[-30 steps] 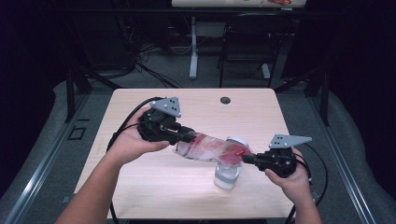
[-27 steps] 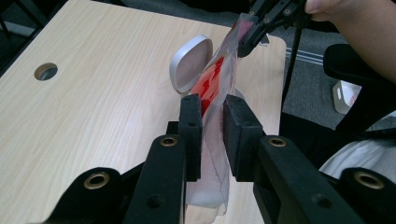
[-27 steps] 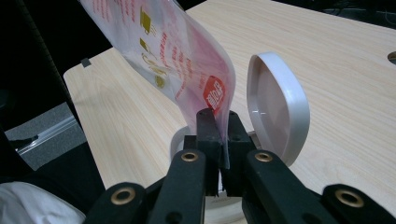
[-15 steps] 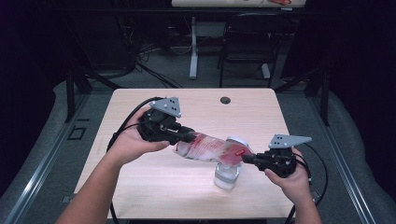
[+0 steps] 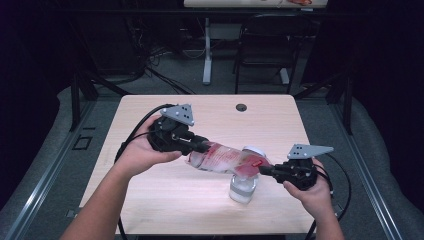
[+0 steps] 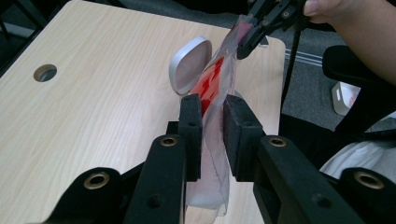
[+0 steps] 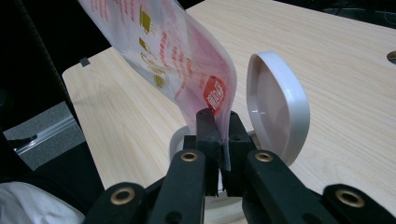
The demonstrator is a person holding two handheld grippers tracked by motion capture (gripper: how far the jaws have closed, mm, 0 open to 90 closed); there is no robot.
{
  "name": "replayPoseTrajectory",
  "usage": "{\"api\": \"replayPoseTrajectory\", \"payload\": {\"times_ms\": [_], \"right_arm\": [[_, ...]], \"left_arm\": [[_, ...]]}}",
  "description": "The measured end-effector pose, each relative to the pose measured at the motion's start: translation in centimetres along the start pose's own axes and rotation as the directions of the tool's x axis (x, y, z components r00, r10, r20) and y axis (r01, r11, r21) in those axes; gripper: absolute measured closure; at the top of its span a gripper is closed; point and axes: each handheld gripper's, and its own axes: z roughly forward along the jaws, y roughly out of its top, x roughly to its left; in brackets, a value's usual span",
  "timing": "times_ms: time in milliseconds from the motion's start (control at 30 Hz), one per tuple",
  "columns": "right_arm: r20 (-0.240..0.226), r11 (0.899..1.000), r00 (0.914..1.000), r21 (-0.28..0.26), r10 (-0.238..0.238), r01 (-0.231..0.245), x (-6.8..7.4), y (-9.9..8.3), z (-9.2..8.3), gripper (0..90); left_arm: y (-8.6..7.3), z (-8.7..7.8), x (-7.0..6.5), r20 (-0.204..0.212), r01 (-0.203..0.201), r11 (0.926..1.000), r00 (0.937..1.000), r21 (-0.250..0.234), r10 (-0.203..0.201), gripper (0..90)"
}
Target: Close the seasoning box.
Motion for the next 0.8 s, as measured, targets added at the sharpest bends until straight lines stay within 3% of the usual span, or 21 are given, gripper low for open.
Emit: {"api": "replayPoseTrajectory", "payload": {"times_ms": [800], "right_arm": [[0.006, 1.000, 1.0000, 0.004, -0.001, 0.001, -0.07, -0.05, 0.02, 88.0]], "left_arm": [[0.23, 0.15, -0.04, 0.001, -0.001, 1.0000, 1.0000, -0.006, 0.001, 78.3]]}}
